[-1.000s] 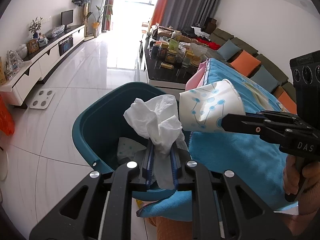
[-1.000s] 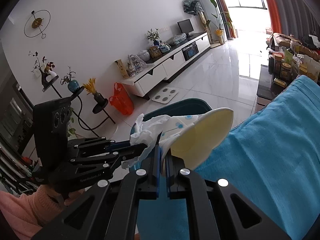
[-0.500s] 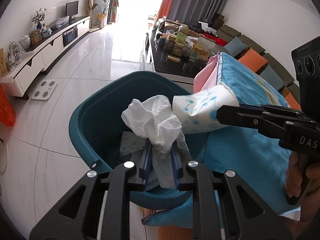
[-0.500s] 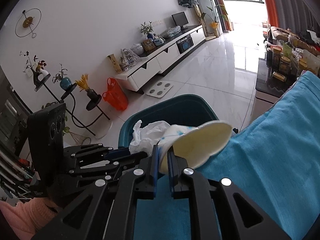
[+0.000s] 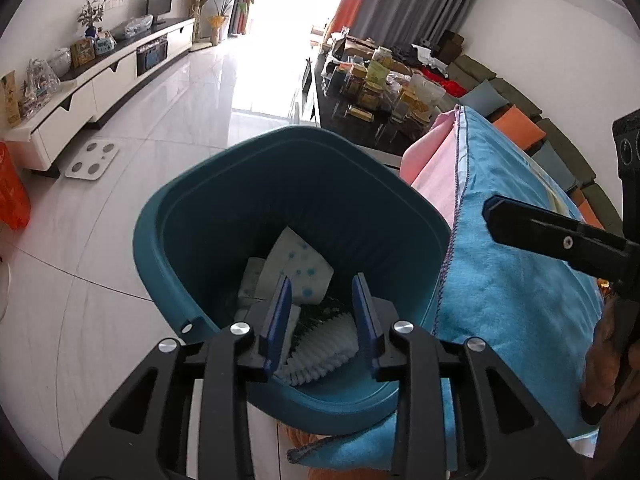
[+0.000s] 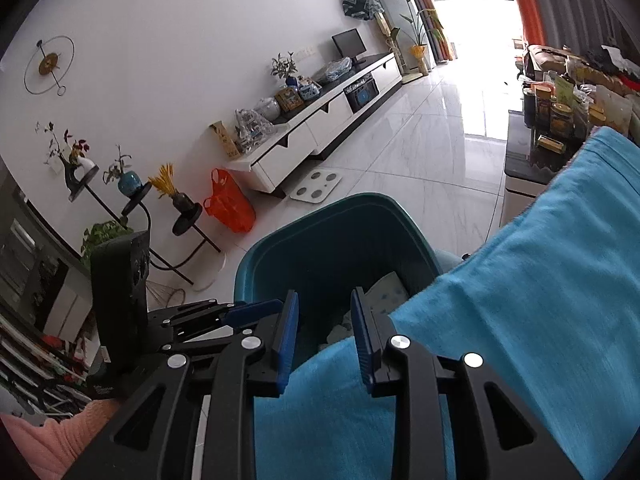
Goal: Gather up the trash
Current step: 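Open both grippers to drop the tissue and cup into the bin, then move both open grippers back over the remaining trash on the bed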
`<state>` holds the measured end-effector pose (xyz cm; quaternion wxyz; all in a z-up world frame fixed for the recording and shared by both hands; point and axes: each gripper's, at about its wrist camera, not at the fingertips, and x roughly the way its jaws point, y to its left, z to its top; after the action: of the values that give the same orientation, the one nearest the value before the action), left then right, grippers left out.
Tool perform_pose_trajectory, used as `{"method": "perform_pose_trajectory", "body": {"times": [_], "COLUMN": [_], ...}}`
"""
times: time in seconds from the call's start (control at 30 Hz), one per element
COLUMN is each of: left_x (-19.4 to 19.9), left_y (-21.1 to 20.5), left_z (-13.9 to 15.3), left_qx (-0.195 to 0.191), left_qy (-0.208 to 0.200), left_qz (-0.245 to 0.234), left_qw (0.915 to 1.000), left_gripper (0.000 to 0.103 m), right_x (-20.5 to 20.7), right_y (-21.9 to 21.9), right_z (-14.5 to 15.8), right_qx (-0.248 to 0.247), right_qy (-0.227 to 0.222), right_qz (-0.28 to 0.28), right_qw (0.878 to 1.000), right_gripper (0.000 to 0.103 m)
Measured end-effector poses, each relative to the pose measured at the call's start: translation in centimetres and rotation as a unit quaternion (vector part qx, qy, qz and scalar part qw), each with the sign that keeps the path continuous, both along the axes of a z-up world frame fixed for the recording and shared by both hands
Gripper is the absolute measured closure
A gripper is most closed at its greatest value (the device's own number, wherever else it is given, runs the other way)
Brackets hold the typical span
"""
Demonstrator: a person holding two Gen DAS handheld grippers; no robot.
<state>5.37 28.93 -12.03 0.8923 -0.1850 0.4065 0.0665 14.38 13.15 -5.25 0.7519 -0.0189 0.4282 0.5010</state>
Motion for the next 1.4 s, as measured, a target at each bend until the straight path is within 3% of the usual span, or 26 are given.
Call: {"method": "perform_pose_trajectory", "body": {"times": [0.4,0.6,0.8,1.0,1.4], "left_x": [-2.7,-3.3,-2.9,-2.2,0.1], "left_y": [-3.5,-7.6,-12.2,-17.2,-28.2], "left_z": [4.7,6.7,7.4,7.5,7.5], "left_qx": [0.026,0.027,0.034,0.027,0.014], "left_qy": [-0.079,-0.117,-0.128,-0.127,-0.108], "left_qz": [-0.026,-0.080,-0.142,-0.206,-0.338], "left_qw": [0.9962,0.9895,0.9810,0.9699,0.9350], "left_gripper": [0.052,0.048,0.048,0.048,0.045], "right_x": [-2.3,-4.1,-5.4,-6.2,-7.5], "right_y": [-5.7,-9.9,-14.9,-20.3,-31.2], "right_z": [2.6,3.7,3.9,4.0,3.8], "right_qx": [0.039,0.051,0.050,0.050,0.043], "right_qy": [-0.045,-0.073,-0.095,-0.103,-0.109], "right_qz": [-0.010,-0.034,-0.070,-0.122,-0.253], "right_qw": [0.998,0.995,0.992,0.986,0.960], "right_gripper": [0.073,0.072,0.072,0.071,0.071]}}
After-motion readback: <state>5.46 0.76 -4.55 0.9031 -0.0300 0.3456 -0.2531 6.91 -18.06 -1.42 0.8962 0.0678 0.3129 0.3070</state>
